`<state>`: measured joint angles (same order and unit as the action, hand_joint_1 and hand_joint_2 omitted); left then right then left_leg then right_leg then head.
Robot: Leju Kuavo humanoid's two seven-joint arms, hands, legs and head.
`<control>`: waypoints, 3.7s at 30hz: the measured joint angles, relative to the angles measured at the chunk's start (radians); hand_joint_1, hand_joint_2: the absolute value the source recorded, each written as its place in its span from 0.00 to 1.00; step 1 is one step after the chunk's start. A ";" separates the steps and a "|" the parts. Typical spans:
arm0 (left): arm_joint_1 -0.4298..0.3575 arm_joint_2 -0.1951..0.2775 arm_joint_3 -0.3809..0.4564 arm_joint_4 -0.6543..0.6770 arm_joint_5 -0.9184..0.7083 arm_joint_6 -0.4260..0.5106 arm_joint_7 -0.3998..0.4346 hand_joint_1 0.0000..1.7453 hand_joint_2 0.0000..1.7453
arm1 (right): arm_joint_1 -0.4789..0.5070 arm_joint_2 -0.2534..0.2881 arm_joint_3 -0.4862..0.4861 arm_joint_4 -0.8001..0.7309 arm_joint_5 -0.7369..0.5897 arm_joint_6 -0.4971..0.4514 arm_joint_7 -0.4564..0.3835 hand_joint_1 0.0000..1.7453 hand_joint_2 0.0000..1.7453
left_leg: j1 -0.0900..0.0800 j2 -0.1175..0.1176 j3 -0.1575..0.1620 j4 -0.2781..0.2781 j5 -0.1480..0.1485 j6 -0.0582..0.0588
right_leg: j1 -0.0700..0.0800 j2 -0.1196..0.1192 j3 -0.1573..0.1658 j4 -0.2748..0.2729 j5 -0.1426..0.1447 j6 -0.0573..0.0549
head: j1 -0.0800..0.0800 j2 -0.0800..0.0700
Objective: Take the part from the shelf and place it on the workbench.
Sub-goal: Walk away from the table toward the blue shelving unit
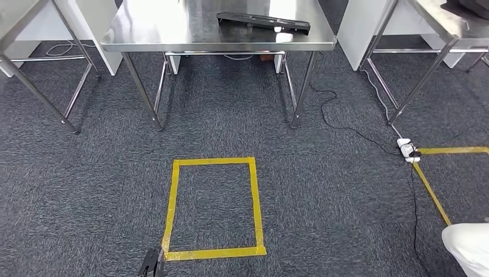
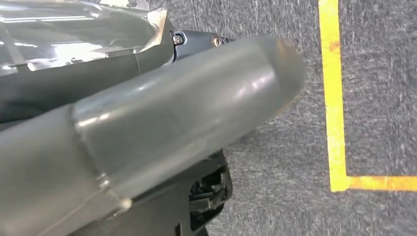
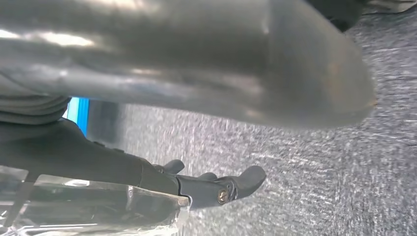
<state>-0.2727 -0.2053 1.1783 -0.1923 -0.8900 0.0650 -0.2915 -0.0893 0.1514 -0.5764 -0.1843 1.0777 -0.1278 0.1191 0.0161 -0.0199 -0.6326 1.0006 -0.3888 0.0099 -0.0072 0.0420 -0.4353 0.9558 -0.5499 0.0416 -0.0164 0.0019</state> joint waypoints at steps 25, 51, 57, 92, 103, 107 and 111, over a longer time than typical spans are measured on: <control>0.039 0.003 -0.004 0.000 -0.048 0.019 0.072 0.00 0.00 | 0.005 0.002 -0.006 0.001 0.009 0.025 0.002 0.00 0.00 | 0.003 -0.023 0.057 -0.005 -0.054 0.030 | -0.009 -0.044 -0.185 0.300 -0.066 0.004 | -0.012 0.000; 0.111 0.003 -0.108 0.002 -0.180 0.008 0.147 0.00 0.00 | -0.011 -0.003 0.003 0.001 0.074 0.078 -0.018 0.00 0.00 | -0.006 0.033 0.074 -0.010 -0.070 0.034 | 0.003 -0.094 -0.113 0.120 -0.004 -0.013 | -0.017 0.000; 0.117 -0.003 -0.136 0.002 -0.212 0.048 0.090 0.00 0.00 | 0.006 -0.004 0.003 0.002 0.087 0.071 -0.022 0.00 0.00 | -0.004 -0.056 0.062 -0.007 -0.059 0.035 | -0.010 -0.036 -0.164 0.236 -0.034 0.010 | -0.009 0.000; 0.096 -0.005 -0.116 0.002 -0.185 0.115 0.207 0.00 1.00 | 0.031 -0.012 0.022 0.003 0.150 0.061 -0.032 0.00 0.00 | -0.014 -0.111 0.036 0.004 -0.042 0.019 | -0.008 0.036 -0.080 0.041 0.041 0.002 | -0.006 0.000; 0.135 -0.006 -0.117 0.002 -0.203 0.108 0.195 0.00 1.00 | 0.031 -0.017 0.025 0.002 0.158 0.070 -0.029 0.00 0.00 | -0.006 0.031 -0.051 0.203 -0.130 -0.015 | -0.004 -0.122 -0.070 0.031 0.046 -0.037 | -0.027 0.000; 0.134 -0.006 -0.118 0.002 -0.206 0.108 0.195 0.00 1.00 | 0.027 -0.017 0.027 0.002 0.159 0.069 -0.029 0.00 0.00 | -0.015 0.092 0.062 0.006 -0.074 0.001 | 0.006 -0.159 -0.062 0.031 0.035 -0.024 | -0.025 0.000; 0.135 -0.006 -0.119 0.002 -0.208 0.108 0.195 0.00 1.00 | 0.025 -0.016 0.028 0.002 0.160 0.068 -0.027 0.00 0.00 | -0.021 0.071 0.057 0.008 -0.074 0.010 | 0.005 -0.177 -0.052 0.027 0.033 -0.016 | -0.023 0.000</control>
<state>-0.1376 -0.2117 1.0597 -0.1907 -1.0983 0.1732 -0.0965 -0.0647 0.1350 -0.5486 -0.1823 1.2379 -0.0602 0.0923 -0.0050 0.0510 -0.5754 1.0081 -0.4626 0.0200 -0.0027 -0.1347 -0.4871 0.9823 -0.5166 0.0259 -0.0393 0.0019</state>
